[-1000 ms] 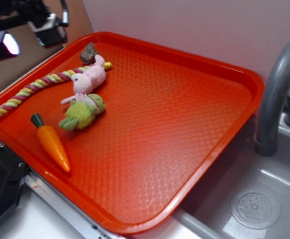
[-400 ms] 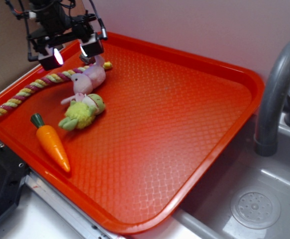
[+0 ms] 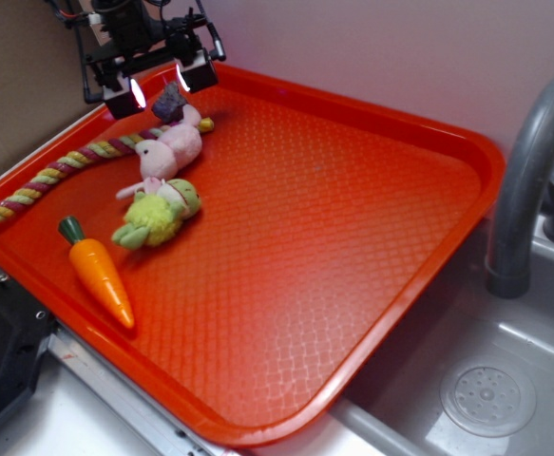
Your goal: Grab the rock.
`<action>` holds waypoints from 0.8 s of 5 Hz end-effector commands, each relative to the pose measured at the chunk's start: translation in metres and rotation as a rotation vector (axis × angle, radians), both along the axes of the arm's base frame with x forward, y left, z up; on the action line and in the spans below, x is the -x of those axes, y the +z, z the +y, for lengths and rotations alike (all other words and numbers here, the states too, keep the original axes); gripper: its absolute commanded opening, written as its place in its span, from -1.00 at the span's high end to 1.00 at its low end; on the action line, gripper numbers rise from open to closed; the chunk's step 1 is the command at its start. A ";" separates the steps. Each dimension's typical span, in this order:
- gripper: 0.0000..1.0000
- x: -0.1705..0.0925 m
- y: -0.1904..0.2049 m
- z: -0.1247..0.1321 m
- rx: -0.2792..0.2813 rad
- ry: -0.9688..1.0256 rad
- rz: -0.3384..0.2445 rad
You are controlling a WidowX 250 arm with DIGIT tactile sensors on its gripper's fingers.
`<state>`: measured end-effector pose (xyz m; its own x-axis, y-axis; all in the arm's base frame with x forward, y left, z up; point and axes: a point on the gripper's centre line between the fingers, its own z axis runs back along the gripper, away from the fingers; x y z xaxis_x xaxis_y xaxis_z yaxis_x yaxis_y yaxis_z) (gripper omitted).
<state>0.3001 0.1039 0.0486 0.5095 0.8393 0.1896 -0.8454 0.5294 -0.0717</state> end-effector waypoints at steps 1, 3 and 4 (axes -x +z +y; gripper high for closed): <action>-1.00 -0.017 -0.007 0.028 -0.028 0.023 0.017; -1.00 -0.011 -0.013 0.010 -0.019 -0.035 0.042; 1.00 -0.008 -0.011 0.011 -0.032 -0.035 0.039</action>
